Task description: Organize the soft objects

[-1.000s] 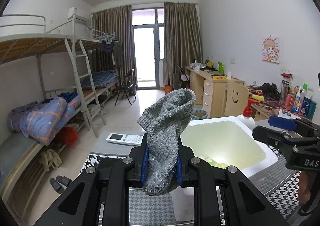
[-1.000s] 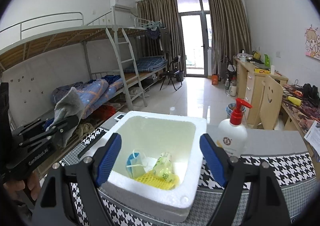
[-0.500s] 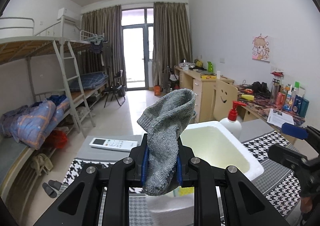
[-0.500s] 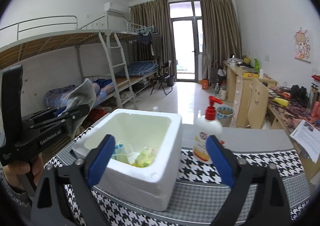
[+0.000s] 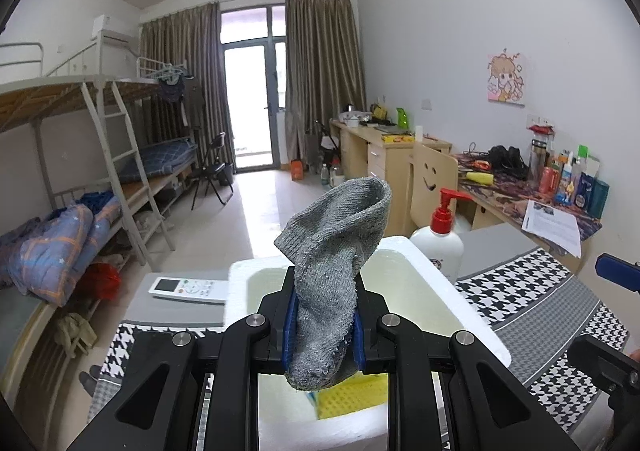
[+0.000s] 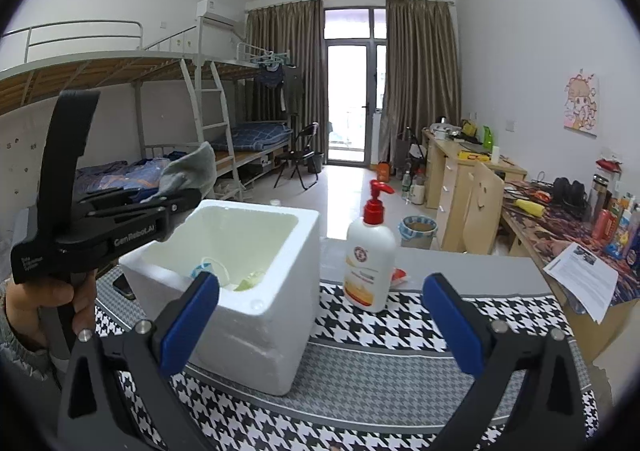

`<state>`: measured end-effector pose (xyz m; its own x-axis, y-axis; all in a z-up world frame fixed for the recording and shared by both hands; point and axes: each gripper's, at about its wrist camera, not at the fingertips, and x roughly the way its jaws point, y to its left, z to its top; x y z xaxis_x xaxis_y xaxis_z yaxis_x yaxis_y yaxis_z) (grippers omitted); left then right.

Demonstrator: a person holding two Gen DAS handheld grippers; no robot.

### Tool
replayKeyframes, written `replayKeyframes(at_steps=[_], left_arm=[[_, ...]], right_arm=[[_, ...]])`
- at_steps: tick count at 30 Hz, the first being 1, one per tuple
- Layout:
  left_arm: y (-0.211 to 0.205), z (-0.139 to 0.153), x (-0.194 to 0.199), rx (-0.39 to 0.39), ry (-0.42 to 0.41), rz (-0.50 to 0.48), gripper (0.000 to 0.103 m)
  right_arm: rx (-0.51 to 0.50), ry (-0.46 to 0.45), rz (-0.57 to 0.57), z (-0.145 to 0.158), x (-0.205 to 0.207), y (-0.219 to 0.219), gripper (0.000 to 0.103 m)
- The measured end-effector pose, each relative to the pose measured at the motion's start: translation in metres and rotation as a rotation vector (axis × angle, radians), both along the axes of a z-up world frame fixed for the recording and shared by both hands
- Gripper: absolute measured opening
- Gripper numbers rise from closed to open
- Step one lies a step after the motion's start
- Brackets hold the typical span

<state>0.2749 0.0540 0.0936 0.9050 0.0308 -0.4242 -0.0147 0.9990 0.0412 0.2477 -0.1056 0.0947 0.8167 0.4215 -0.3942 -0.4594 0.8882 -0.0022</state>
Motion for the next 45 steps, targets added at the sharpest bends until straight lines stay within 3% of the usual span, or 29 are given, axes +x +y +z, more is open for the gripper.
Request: replayKeyframes(at_steps=[10, 12, 15, 16, 19, 28, 45], left_arm=[[-0.009, -0.004, 0.016, 0.019, 0.019, -0.002, 0.026], [-0.011, -0.004, 0.019, 0.027, 0.023, -0.003, 0.04], [-0.013, -0.005, 0.019, 0.033, 0.005, 0.005, 0.083], [-0.013, -0.005, 0.017, 0.043, -0.014, 0.02, 0.091], [-0.012, -0.003, 0.014, 0.045, -0.034, 0.035, 0.102], [-0.012, -0.001, 0.001, 0.037, -0.056, 0.054, 0.102], [-0.009, 0.021, -0.072, 0.028, -0.145, 0.078, 0.102]], right_arm=[[0.006, 0.005, -0.031, -0.006, -0.003, -0.018, 0.103], [0.007, 0.004, -0.037, -0.006, -0.006, -0.019, 0.103], [0.005, 0.005, -0.045, -0.007, -0.006, -0.022, 0.103], [0.006, 0.006, -0.045, -0.007, -0.006, -0.022, 0.103], [0.008, 0.007, -0.048, -0.008, -0.006, -0.023, 0.103], [0.013, 0.006, -0.043, -0.008, -0.01, -0.022, 0.103], [0.02, -0.057, 0.002, 0.009, -0.061, -0.02, 0.103]])
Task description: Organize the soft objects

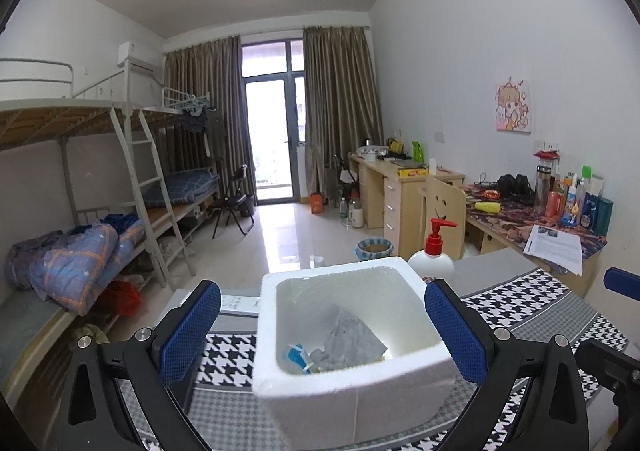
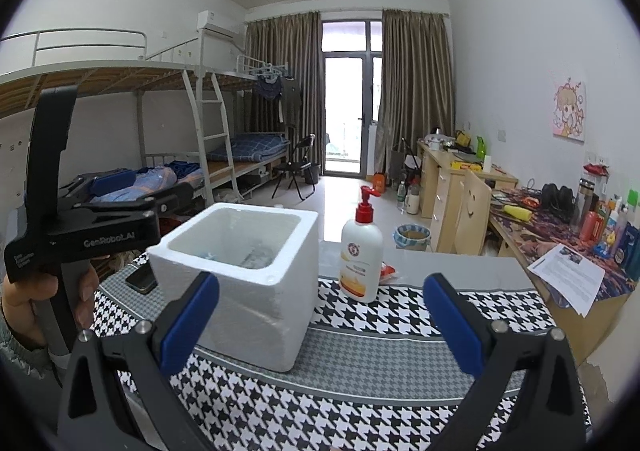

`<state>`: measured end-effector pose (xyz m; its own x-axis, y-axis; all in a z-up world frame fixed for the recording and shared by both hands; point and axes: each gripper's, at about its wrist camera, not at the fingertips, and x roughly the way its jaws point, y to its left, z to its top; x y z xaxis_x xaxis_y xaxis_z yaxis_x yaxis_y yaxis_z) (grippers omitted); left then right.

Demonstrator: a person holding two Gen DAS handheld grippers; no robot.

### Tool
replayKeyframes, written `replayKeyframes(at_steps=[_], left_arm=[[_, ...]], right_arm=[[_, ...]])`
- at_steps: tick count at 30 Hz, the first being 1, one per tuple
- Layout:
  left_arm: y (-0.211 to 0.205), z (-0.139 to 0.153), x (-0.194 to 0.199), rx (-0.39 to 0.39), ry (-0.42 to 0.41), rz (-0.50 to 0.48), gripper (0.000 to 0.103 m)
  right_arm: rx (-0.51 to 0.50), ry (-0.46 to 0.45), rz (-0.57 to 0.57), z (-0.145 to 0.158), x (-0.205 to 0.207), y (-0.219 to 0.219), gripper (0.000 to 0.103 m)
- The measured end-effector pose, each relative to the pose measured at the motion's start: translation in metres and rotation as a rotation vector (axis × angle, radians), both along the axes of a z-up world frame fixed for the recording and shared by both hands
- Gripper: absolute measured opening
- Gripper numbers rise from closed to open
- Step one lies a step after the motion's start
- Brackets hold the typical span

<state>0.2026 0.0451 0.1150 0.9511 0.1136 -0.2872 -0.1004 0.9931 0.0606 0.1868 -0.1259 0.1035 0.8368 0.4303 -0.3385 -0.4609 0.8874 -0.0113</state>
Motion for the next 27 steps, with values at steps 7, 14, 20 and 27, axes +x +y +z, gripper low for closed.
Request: replayKeyframes(at_steps=[7, 14, 20, 27], left_arm=[[-0.001, 0.013, -0.042, -0.003, -0.051, 0.024, 0.102], [-0.009, 0.018, -0.075, -0.007, -0.093, 0.03, 0.102], [-0.017, 0.018, -0.094, -0.008, -0.106, 0.019, 0.102], [-0.019, 0.012, -0.112, -0.011, -0.114, 0.007, 0.102]], right_arm=[[0.023, -0.039, 0.01, 0.008, -0.031, -0.007, 0.103], [0.027, -0.072, 0.02, 0.01, -0.06, -0.012, 0.103], [0.041, -0.09, 0.017, 0.009, -0.077, -0.016, 0.103], [0.058, -0.103, 0.0, 0.002, -0.092, -0.019, 0.103]])
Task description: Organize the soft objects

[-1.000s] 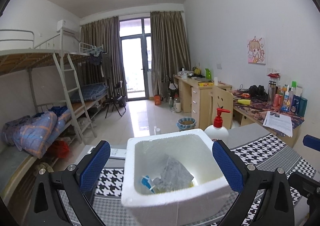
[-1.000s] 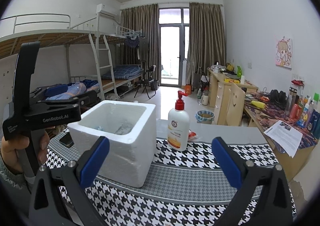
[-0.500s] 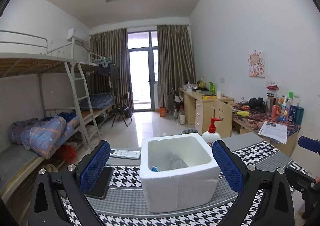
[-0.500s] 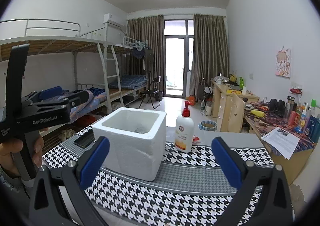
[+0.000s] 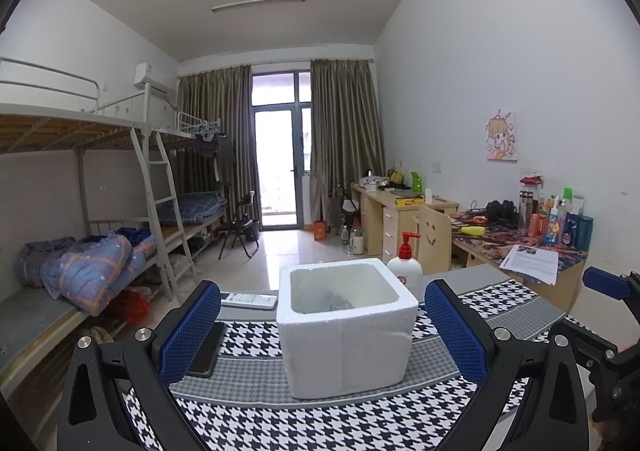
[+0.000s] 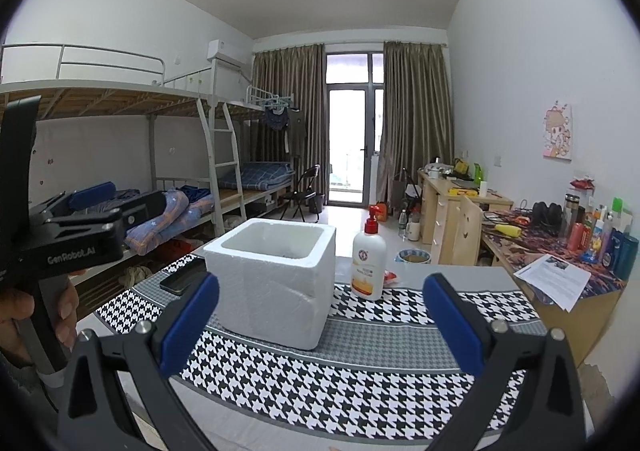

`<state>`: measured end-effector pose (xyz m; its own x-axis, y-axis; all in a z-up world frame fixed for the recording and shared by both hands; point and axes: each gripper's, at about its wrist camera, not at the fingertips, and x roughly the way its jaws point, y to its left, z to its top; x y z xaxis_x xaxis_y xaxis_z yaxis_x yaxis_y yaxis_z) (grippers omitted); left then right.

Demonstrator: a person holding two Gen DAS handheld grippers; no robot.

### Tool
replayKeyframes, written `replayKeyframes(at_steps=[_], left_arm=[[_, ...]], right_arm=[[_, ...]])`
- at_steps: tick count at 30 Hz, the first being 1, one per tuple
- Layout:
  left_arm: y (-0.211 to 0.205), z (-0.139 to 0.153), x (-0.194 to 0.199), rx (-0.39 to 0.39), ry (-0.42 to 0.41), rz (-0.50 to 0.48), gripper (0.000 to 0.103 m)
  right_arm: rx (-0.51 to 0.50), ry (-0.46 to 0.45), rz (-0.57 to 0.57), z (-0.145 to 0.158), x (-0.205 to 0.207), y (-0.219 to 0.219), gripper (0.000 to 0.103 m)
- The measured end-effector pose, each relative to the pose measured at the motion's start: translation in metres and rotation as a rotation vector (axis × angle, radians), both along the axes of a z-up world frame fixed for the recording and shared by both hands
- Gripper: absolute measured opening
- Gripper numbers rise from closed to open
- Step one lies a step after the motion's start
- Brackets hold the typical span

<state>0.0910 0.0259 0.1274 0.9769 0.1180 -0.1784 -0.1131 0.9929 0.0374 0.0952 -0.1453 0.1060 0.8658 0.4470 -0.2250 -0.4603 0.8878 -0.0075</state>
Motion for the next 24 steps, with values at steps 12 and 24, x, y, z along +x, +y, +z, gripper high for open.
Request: replayKeyframes(at_steps=[12, 24], left_arm=[[0.003, -0.022, -0.034, -0.036, -0.019, 0.011, 0.102], [-0.003, -0.056, -0.061, -0.047, -0.024, -0.009, 0.102]], right_arm=[[0.032, -0.03, -0.017, -0.017, -0.026, 0.002, 0.103], [0.035, -0.032, 0.0, -0.041, -0.056, 0.005, 0.103]])
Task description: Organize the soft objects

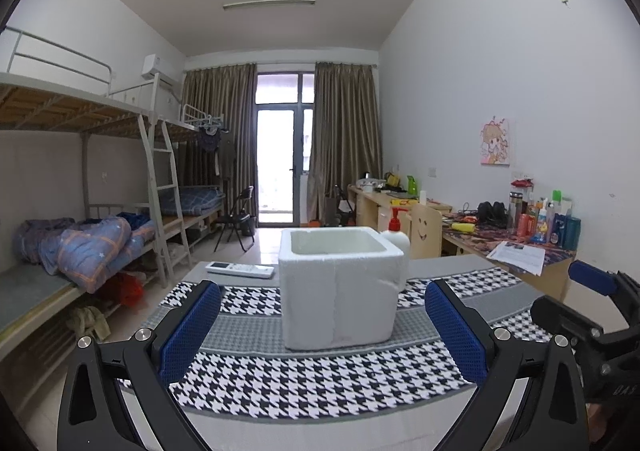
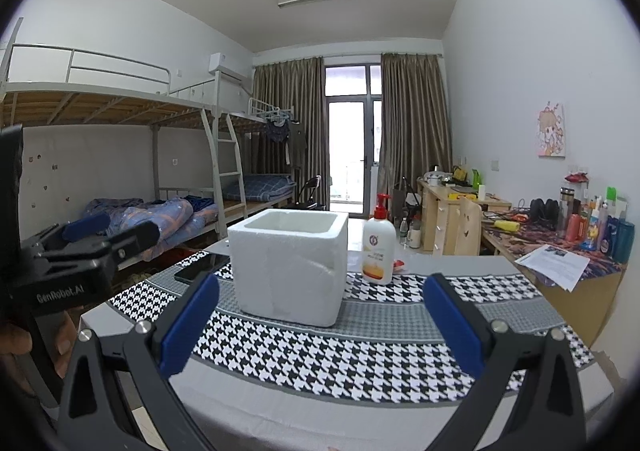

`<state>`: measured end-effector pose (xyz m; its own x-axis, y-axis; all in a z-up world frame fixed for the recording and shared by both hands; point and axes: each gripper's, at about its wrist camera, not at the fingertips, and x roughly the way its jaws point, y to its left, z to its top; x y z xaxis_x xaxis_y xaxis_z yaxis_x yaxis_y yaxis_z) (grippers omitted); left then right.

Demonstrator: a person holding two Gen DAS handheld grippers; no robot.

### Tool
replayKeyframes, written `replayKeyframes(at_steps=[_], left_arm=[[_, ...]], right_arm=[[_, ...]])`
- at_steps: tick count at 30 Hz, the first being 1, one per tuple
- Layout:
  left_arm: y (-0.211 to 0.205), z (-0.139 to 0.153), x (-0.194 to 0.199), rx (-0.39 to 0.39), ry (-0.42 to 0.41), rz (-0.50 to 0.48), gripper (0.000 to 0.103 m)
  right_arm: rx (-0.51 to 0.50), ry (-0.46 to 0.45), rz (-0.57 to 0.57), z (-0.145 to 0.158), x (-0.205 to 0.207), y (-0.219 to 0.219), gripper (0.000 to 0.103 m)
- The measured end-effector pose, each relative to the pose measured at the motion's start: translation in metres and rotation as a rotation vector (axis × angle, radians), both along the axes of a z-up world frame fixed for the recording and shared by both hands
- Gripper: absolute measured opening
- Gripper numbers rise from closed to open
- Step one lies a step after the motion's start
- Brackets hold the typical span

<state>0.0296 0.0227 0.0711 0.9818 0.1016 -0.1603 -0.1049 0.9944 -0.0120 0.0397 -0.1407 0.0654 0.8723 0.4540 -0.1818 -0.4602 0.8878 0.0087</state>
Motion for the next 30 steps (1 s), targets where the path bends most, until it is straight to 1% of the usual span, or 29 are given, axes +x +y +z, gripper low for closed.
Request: replayKeyframes(at_steps=[6, 9, 14, 17, 21, 24, 27, 30], left_arm=[[-0.001, -0.014, -0.013, -0.018, -0.011, -0.029, 0.102], [-0.002, -0.019, -0.019, -0.016, -0.012, -0.011, 0.102], [0.001, -0.033, -0.028, -0.036, -0.01, 0.003, 0.102], [0.0, -0.042, -0.033, -0.026, -0.003, 0.009, 0.102], [0.0, -0.052, -0.034, -0.019, 0.01, 0.013, 0.102], [0.001, -0.058, -0.032, -0.014, 0.026, 0.019, 0.102], [0.005, -0.064, -0.028, -0.038, 0.041, 0.023, 0.102], [0.006, -0.068, -0.024, -0.041, 0.052, 0.033, 0.102]], right_arm=[[0.012, 0.003, 0.011, -0.01, -0.012, -0.001, 0.103], [0.02, 0.006, 0.014, -0.017, -0.018, -0.003, 0.103], [0.031, 0.006, 0.021, -0.027, -0.026, -0.004, 0.103], [0.029, -0.009, 0.014, -0.036, -0.034, -0.004, 0.103], [0.042, 0.008, 0.033, -0.043, -0.035, -0.003, 0.103], [0.022, 0.018, 0.024, -0.047, -0.034, 0.002, 0.103], [0.015, 0.019, 0.014, -0.048, -0.032, 0.003, 0.103], [0.01, 0.023, 0.01, -0.049, -0.027, 0.002, 0.103]])
